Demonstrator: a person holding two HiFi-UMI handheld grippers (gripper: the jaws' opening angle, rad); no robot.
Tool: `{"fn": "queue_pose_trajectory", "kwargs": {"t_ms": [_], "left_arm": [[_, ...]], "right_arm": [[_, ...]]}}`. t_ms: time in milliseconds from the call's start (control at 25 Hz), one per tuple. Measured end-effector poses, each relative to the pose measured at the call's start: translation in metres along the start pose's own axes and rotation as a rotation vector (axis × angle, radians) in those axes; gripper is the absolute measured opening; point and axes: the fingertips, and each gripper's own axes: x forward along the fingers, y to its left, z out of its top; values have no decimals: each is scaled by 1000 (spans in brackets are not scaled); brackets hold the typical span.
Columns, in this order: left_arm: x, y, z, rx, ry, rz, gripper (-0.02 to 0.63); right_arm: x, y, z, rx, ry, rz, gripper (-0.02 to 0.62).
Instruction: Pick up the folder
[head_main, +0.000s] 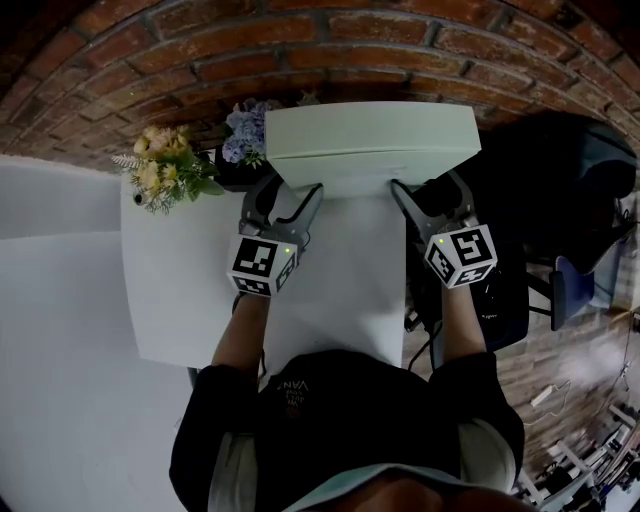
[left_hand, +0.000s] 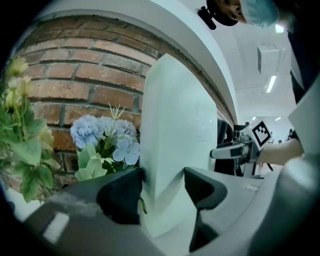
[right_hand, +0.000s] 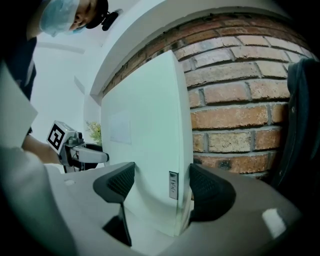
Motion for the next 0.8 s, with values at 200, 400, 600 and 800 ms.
{"fn": "queue_pose_trajectory", "kwargs": {"t_ms": [200,400,600,800], "left_arm": [[-12,-4,6,13,-2,0,266],[-24,-10,13,16,-5,-2,266],[-35,-14,19,18,-8,1,267],[-48,-19,24,20,-8,6,267]], "right_arm": [[-9,9,5,8,-3,-10,337],[-20,17,11,6,-9,-14,337],[-29,26,19,-5,-16,-15,337],[-38,35,24,-5,-22,-14,337]]}}
